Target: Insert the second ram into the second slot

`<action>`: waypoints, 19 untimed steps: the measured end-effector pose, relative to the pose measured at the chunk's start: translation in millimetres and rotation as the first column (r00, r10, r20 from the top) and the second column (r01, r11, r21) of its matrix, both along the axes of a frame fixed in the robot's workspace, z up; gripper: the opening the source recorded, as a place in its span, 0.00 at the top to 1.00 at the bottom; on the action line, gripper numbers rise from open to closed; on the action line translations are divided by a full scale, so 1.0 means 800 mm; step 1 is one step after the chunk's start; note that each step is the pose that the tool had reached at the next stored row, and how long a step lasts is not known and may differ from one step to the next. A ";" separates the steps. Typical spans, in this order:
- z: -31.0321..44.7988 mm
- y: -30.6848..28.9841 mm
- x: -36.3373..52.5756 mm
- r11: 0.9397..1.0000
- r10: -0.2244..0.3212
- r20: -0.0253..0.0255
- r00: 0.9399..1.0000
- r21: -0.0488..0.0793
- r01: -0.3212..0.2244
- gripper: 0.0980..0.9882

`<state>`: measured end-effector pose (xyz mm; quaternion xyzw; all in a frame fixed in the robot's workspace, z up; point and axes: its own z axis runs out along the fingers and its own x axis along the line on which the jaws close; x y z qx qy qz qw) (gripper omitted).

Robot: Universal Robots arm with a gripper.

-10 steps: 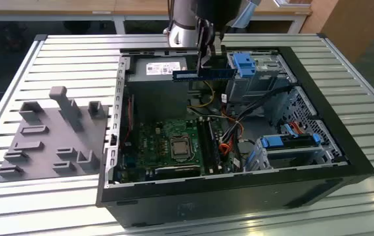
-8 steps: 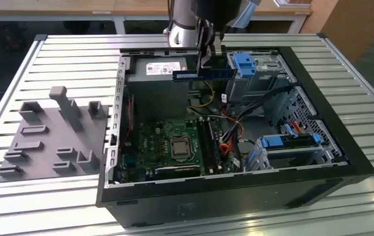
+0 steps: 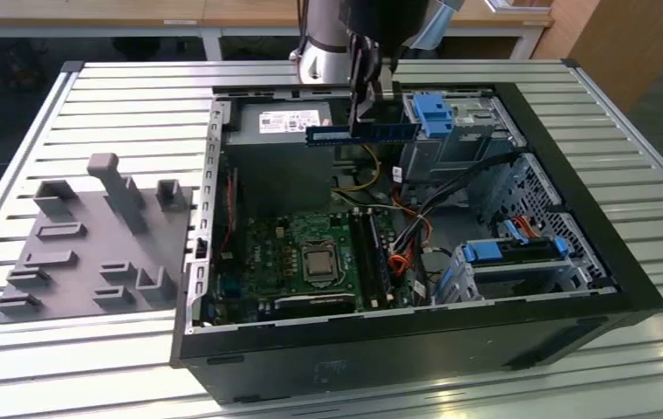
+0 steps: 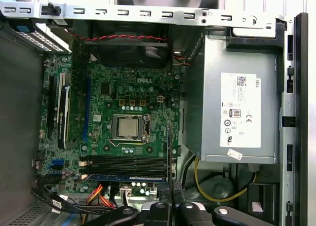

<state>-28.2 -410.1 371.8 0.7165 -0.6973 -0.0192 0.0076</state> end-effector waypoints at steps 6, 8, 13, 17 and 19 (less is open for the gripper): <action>0.0000 -0.0016 0.000 1.000 0.000 0.000 1.000 0.000 0.000 0.96; 0.0000 -0.0021 0.000 1.000 0.000 0.000 1.000 0.000 0.000 0.96; 0.0000 -0.0035 0.000 1.000 0.000 0.000 1.000 0.000 0.000 0.96; 0.0000 -0.0046 0.000 1.000 0.000 0.000 1.000 0.000 0.000 0.96; 0.0000 -0.0052 0.000 1.000 0.000 0.000 1.000 0.000 0.000 0.96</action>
